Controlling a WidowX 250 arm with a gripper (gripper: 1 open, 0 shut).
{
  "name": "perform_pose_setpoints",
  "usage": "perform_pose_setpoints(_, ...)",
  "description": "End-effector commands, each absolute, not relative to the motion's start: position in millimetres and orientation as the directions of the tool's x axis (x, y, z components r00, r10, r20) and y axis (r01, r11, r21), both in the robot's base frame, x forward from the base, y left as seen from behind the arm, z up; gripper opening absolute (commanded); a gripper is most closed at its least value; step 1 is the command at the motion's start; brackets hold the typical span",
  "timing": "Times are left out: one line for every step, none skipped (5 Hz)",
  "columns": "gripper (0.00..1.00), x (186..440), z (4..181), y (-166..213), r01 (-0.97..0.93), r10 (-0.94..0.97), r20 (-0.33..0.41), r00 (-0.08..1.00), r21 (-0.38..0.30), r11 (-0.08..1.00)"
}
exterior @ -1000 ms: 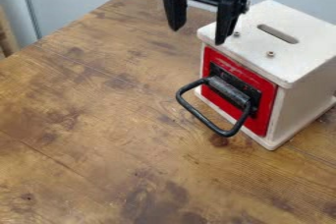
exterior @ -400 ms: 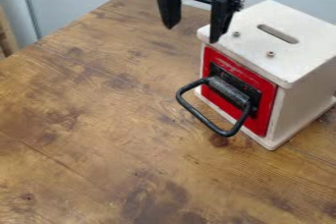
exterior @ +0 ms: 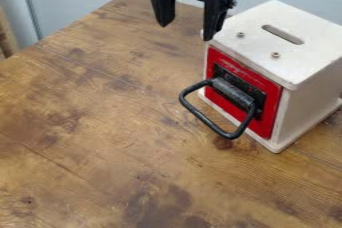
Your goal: Close the drawer
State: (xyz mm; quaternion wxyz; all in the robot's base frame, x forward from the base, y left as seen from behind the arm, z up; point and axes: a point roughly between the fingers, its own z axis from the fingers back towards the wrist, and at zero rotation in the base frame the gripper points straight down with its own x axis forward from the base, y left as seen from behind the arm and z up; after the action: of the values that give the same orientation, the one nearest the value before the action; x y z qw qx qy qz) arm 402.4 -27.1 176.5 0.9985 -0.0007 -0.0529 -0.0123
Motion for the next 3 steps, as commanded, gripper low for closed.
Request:
perform_pose_setpoints(1.0,407.2,194.1,-23.1,0.026,-0.025,0.159,0.987,-0.003,1.0)
perform_pose_setpoints(1.0,409.6,200.5,-24.8,0.04,-0.039,0.179,0.983,-0.003,0.999)
perform_pose_setpoints(1.0,410.9,199.2,-26.0,0.049,-0.048,0.175,0.983,-0.004,0.999)
